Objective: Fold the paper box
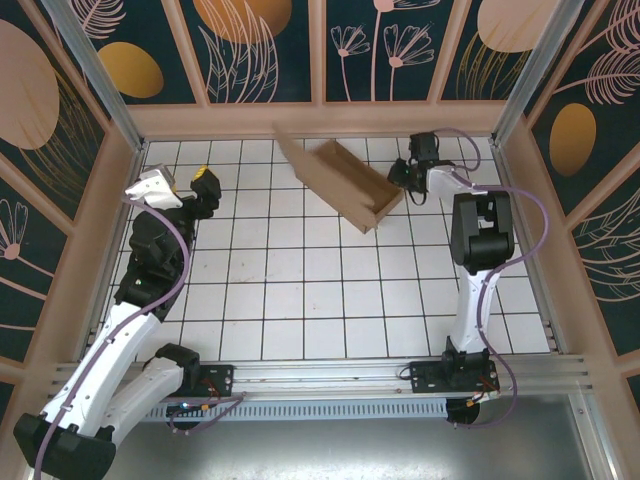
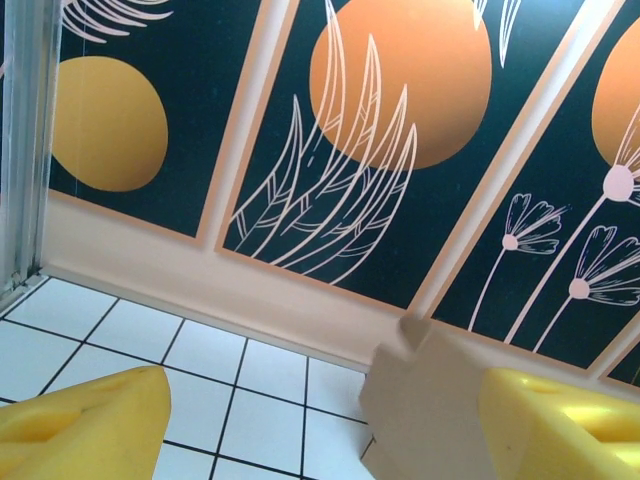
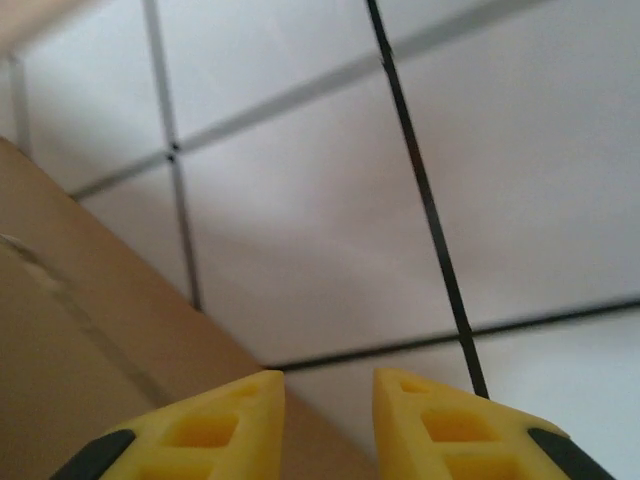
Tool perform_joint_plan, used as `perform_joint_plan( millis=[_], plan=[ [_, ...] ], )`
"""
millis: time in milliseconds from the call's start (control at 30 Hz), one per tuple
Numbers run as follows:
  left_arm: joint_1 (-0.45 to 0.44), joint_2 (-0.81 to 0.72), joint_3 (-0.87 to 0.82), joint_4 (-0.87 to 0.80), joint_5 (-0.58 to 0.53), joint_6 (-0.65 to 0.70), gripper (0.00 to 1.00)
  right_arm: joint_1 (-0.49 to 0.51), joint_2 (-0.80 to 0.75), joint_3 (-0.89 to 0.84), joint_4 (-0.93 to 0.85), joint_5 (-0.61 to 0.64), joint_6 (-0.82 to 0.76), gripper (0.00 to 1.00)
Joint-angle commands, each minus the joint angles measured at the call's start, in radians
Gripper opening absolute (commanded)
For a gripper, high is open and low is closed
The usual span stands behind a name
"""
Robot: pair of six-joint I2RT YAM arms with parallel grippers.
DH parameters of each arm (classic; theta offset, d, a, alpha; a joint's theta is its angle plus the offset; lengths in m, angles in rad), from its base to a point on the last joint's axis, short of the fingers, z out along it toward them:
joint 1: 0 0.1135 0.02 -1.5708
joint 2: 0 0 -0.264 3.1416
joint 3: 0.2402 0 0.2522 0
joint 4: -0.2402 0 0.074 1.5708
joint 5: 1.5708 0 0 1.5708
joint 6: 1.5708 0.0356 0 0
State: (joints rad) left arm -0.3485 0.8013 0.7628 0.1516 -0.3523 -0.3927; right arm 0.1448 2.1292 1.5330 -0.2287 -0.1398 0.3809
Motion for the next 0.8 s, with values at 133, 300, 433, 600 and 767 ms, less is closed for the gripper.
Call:
perform_joint_plan(
  millis=[133,300,433,600,767],
  plan=[
    [-0.004,0.007,0.001,-0.004,-0.012,0.003,0.80,0.054,-0.174,-0.328,0.060,-0.140,0.121,0.38],
    [-0.005,0.001,0.003,-0.006,-0.010,0.002,0.80,0.170,-0.367,-0.597,0.147,-0.244,0.210,0.43],
    [-0.007,-0.004,0.001,-0.004,-0.011,0.000,0.80,0.258,-0.508,-0.703,0.179,-0.314,0.213,0.50],
    [-0.007,0.008,0.005,0.000,0.000,-0.006,0.81,0.253,-0.603,-0.660,0.098,-0.079,0.133,0.59],
    [-0.008,-0.001,0.000,-0.001,-0.006,-0.002,0.81,0.226,-0.533,-0.584,0.119,0.053,0.122,0.63]
  ],
)
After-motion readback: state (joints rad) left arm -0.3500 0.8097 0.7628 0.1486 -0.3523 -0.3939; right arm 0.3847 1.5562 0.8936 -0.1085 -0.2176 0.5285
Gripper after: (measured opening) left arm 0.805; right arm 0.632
